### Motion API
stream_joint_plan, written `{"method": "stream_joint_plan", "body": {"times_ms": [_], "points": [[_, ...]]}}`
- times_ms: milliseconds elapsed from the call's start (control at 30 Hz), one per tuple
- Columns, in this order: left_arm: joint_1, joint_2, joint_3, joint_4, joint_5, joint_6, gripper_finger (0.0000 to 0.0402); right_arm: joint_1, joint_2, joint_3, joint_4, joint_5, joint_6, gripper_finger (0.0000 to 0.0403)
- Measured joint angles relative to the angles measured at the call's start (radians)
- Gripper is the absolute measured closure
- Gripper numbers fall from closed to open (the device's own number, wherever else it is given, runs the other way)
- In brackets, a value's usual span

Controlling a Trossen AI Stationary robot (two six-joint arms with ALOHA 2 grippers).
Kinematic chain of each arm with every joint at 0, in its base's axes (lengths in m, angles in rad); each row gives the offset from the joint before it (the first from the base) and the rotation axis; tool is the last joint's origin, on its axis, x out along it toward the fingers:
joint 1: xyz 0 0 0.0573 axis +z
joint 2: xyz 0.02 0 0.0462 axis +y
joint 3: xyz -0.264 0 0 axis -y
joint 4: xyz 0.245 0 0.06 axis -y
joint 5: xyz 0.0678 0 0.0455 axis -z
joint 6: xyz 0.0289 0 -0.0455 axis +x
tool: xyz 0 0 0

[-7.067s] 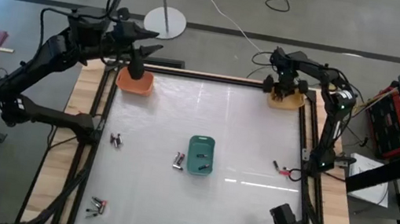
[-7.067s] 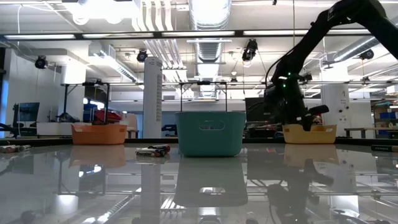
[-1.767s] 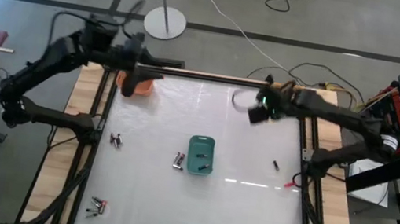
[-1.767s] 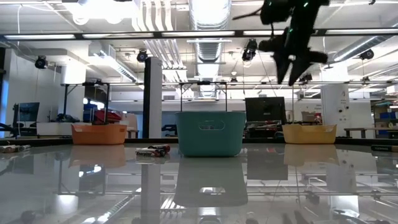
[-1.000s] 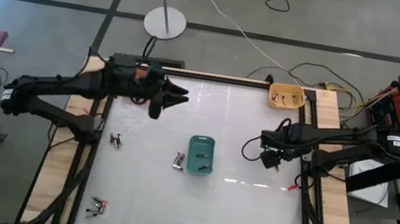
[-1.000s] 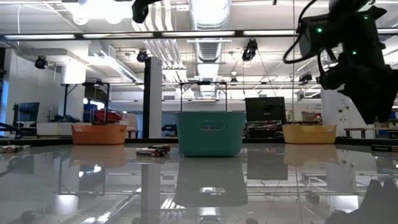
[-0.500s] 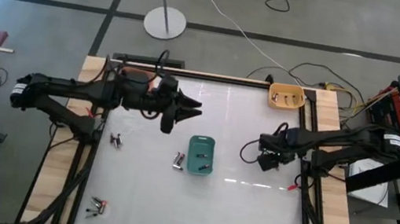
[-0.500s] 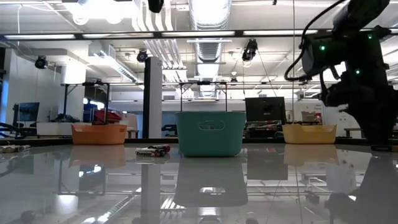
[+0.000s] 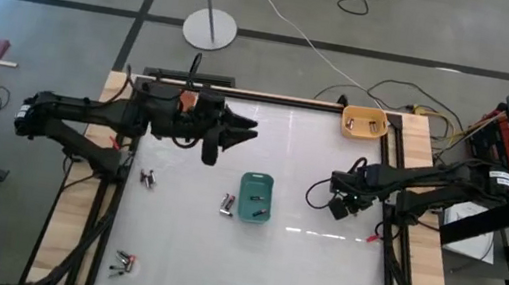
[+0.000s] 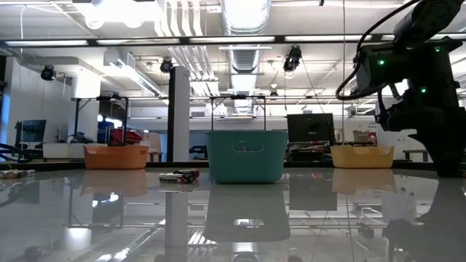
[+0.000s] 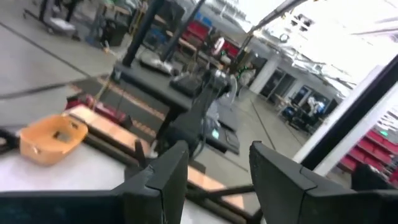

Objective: Sort batteries
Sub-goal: Put the gold battery into the green bin

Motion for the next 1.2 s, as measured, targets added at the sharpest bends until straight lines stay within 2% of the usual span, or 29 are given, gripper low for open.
{"method": "stream_joint_plan", "body": {"times_ms": [200, 400, 533, 667, 833, 1200], "points": [[-0.002, 0.126, 0.213, -0.025, -0.024, 0.101, 0.0251, 0.0, -0.016, -0.002, 0.001, 0.006, -0.022, 0.038], [-0.022, 0.283, 0.491, -0.315, -0.023, 0.215, 0.0251, 0.0, -0.026, 0.023, 0.019, 0.023, -0.07, 0.038], [-0.065, 0.328, 0.577, -0.438, -0.024, 0.263, 0.0251, 0.0, -0.024, 0.053, 0.009, 0.021, -0.08, 0.038], [-0.092, 0.301, 0.582, -0.443, -0.023, 0.333, 0.0251, 0.002, -0.024, 0.099, -0.005, 0.018, -0.07, 0.038], [-0.092, 0.23, 0.525, -0.448, -0.038, 0.337, 0.0251, 0.003, -0.024, 0.169, -0.005, 0.014, -0.074, 0.038], [-0.094, 0.115, 0.3, -0.441, -0.111, 0.191, 0.0251, 0.02, -0.001, 0.304, 0.172, 0.014, -0.09, 0.038]]}}
